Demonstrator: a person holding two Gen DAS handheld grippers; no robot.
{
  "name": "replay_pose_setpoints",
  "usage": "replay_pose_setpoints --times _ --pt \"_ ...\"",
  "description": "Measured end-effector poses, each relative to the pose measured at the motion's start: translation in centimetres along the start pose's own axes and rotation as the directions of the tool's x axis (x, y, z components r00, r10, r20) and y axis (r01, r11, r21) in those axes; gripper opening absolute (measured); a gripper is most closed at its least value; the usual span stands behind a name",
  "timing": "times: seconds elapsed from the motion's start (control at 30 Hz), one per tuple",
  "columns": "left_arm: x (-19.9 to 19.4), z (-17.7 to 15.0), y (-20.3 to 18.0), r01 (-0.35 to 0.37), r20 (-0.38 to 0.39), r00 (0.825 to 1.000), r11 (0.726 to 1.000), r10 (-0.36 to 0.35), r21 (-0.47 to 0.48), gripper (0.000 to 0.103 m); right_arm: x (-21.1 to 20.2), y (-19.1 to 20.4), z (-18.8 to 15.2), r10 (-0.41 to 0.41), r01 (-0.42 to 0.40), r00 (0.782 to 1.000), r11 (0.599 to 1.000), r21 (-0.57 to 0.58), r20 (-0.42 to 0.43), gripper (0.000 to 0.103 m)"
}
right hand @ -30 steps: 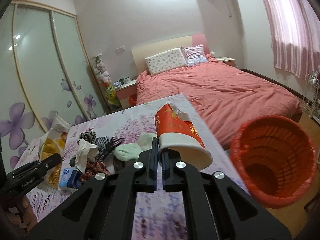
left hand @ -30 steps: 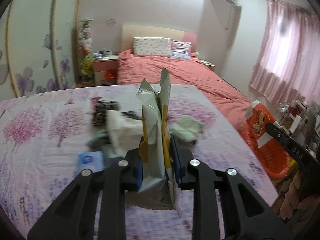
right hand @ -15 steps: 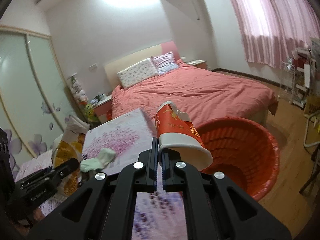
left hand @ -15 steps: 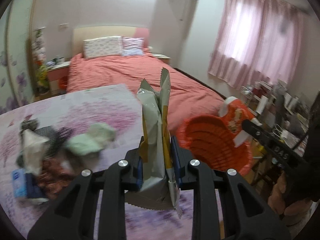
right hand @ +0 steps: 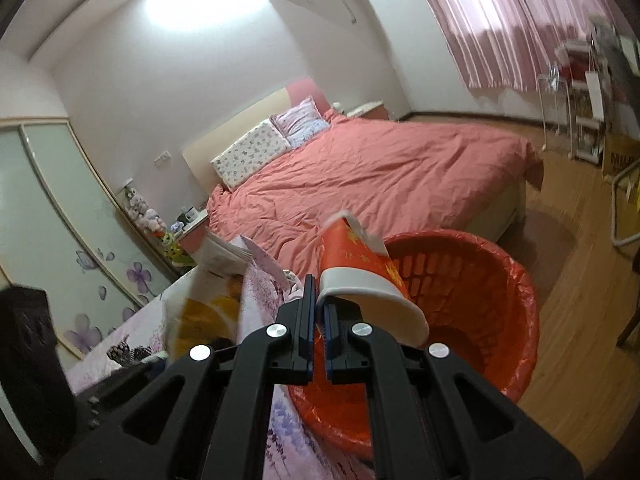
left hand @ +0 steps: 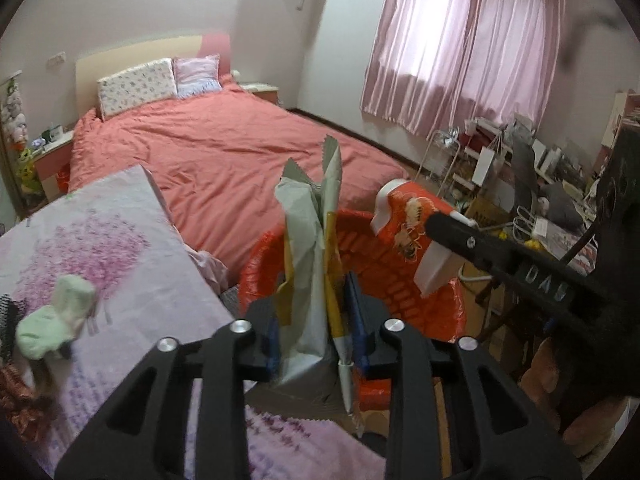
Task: Collect trash
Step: 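Carry wrapper and cup to the orange basket and open both tools to drop them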
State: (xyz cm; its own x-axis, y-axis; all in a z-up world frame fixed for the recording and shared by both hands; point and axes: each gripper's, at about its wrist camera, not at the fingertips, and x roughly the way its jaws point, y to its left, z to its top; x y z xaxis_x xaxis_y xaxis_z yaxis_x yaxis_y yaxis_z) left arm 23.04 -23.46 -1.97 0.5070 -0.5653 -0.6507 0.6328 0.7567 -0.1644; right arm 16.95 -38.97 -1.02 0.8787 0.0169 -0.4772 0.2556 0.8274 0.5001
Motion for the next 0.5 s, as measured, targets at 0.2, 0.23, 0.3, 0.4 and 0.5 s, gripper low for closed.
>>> replay_pose_setpoints --times 0.2,0.23,0.3,0.4,0.5 --pt "2.8 0.0 0.4 -0.015 -0.051 0.999 1.0 0.015 -0.008 0.042 1.2 -2.2 0.2 0.007 -0.004 0.999 0.997 0.082 -0.032 0.025" --pt "3.1 -0.2 0.7 -0.026 -0.055 0.998 1.0 0.025 -0.007 0.044 1.2 -2.3 0.0 0.001 0.002 0.999 0.997 0.081 -0.033 0.025" --pt "3.3 -0.3 1.1 -0.041 -0.063 0.997 0.999 0.04 -0.013 0.044 1.0 -2.4 -0.3 -0.011 0.013 0.999 0.996 0.085 -0.032 0.027" --pt "2.8 -0.6 2.2 -0.061 -0.065 0.996 0.998 0.058 -0.034 0.045 0.6 -2.1 -0.3 -0.026 0.028 0.999 0.996 0.083 -0.029 0.03" --pt "1.5 -1.0 3.3 -0.091 -0.053 0.995 0.994 0.088 -0.055 0.053 0.0 -1.4 -0.2 -0.045 0.046 0.999 0.998 0.052 -0.02 0.03"
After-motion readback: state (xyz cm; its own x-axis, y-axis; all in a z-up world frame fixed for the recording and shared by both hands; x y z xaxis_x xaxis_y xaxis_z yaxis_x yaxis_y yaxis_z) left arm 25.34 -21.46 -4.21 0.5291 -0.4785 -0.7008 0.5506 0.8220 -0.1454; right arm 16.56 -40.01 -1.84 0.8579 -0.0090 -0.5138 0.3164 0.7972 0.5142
